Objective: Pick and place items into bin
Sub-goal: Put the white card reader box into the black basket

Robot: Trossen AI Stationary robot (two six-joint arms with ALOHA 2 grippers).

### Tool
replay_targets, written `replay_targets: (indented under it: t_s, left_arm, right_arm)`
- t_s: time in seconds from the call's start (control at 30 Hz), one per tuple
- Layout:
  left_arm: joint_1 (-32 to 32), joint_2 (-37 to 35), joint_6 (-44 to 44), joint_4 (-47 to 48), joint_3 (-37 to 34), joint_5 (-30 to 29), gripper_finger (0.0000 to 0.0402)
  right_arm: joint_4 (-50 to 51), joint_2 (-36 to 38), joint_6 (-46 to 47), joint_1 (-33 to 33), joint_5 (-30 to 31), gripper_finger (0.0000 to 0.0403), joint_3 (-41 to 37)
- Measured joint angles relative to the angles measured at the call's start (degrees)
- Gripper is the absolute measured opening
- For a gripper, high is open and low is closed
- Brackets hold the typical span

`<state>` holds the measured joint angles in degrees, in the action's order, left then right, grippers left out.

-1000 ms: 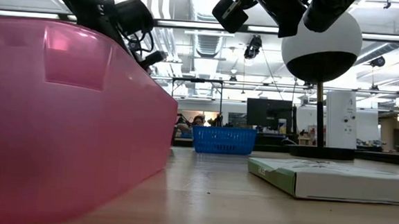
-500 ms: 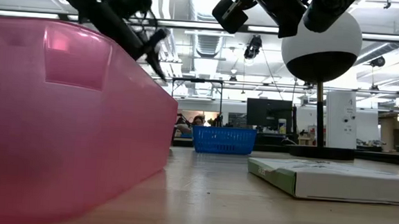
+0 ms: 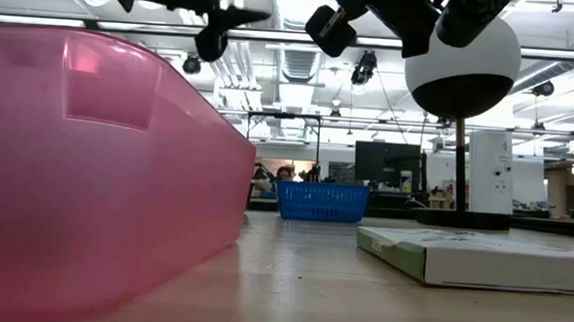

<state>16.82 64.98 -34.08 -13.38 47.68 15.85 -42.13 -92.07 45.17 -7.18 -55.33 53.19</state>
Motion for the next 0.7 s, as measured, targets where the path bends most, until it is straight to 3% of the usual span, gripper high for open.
replay_targets:
  t_s: [0.23,0.43,0.57,0.7]
  left_arm:
    - [-3.9,-1.2,0.0,-0.6,-0.4,0.3,0.0125]
    - [-4.6,-1.3,0.0,-0.6,-1.3,2.5,0.0125]
    - [-4.6,-1.3,0.0,-0.6,-2.2,5.3,0.0125]
    - [-4.6,-1.3,-0.1,0.0,-2.4,9.4,0.0125]
  right_arm:
    - [-0.2,2.9,-8.0,3.2,9.8,0.0081,0.0]
    - [2.7,4.7,-13.1,8.3,10.5,0.0081,0.0]
    - [10.4,5.1,-8.1,10.9,15.9,0.0080,0.0]
    - [21.2,5.1,0.8,13.5,26.6,0.0075,0.0]
